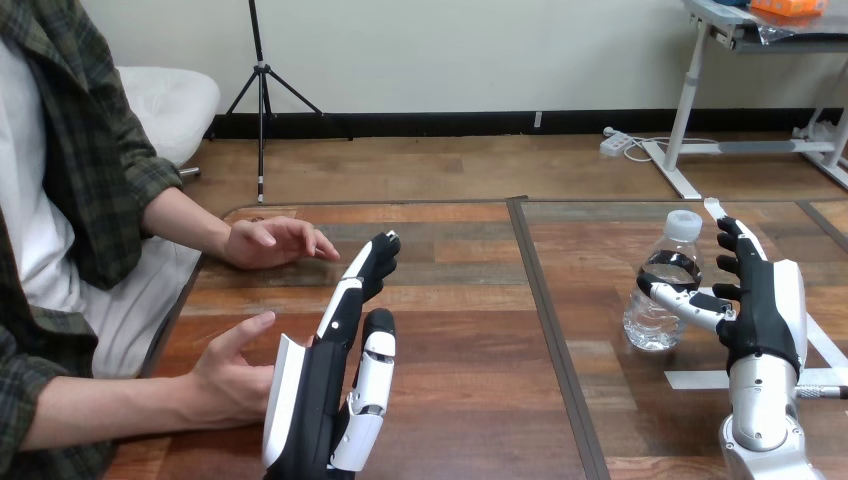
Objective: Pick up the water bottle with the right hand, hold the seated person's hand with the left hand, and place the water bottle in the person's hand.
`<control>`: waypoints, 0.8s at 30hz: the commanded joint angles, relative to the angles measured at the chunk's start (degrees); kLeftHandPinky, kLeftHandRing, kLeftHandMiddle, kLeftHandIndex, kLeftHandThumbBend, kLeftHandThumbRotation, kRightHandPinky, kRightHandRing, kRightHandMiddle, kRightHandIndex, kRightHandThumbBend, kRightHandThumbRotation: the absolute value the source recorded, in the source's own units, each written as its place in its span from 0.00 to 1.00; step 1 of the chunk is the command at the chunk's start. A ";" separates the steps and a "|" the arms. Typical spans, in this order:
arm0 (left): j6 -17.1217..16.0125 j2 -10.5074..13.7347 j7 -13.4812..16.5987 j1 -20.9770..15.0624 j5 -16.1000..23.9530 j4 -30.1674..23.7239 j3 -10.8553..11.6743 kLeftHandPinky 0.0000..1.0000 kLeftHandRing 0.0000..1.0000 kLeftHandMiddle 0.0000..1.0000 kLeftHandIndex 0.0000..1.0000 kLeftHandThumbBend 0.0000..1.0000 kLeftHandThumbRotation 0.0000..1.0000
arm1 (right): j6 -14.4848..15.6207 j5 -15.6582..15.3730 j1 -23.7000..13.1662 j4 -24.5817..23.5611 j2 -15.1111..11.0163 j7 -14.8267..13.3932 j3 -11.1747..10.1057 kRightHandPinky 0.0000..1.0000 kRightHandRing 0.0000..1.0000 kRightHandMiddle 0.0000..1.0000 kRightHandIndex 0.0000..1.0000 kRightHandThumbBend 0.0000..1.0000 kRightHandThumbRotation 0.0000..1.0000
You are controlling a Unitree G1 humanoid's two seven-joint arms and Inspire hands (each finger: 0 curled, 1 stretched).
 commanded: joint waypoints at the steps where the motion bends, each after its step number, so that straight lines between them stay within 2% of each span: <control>1: -1.06 -0.32 0.10 -1.48 -0.27 -0.95 0.10 0.87 0.88 0.90 0.90 0.02 1.00 | -0.12 0.32 -5.04 -3.21 0.39 -0.02 0.29 0.81 0.89 0.91 0.92 0.66 0.00; 11: -0.60 -0.48 -0.22 -1.43 -0.66 -1.08 0.13 0.87 0.88 0.90 0.90 0.02 1.00 | 0.18 -0.39 -4.92 -3.41 0.21 -0.45 0.92 0.83 0.90 0.92 0.92 0.67 0.00; 24: -0.24 -0.52 -0.41 -1.83 -0.63 -1.14 0.29 0.87 0.88 0.89 0.89 0.03 1.00 | 0.26 -0.16 -4.76 -3.94 0.20 0.75 0.96 0.81 0.89 0.91 0.93 0.68 0.00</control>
